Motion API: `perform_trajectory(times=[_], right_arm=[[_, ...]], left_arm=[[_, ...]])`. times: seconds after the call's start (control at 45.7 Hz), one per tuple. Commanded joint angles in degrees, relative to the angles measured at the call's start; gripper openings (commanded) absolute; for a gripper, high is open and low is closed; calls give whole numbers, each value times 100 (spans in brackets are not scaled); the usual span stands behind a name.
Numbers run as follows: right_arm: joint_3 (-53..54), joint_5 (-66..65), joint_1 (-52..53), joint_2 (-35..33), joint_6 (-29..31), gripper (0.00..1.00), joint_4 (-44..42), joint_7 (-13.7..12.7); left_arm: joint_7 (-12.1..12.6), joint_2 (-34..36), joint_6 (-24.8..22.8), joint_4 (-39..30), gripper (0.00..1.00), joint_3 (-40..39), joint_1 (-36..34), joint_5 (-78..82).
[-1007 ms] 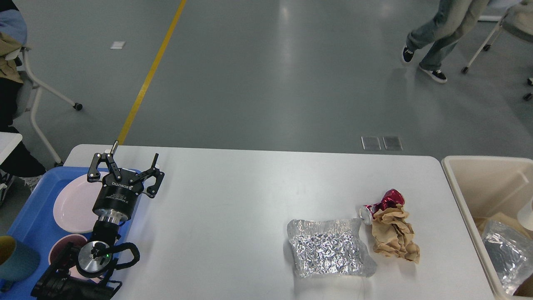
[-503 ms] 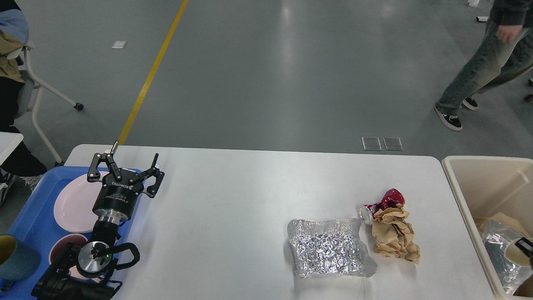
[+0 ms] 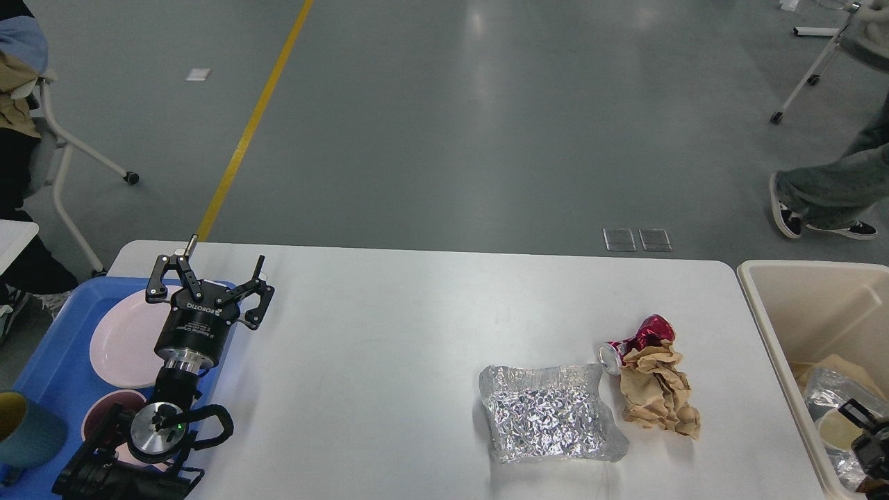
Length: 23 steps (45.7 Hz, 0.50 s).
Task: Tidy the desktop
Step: 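Bring the right gripper back over the table toward the foil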
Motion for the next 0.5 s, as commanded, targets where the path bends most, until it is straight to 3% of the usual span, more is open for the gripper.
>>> perform_trajectory(times=[0.0, 0.263, 0.372, 0.482], right_arm=[[13, 0, 35, -6, -102, 100, 28, 3], [4, -44, 500, -356, 108, 100, 467, 3], [-39, -166, 1517, -971, 888, 100, 1484, -14], [-302, -886, 2538, -1148, 1558, 100, 2189, -128]], left_arm=[[0, -2, 0, 0, 96, 0, 0, 0], [0, -2, 0, 0, 96, 0, 0, 0], [9, -2, 0, 0, 96, 0, 0, 0], [9, -2, 0, 0, 96, 0, -9, 0]])
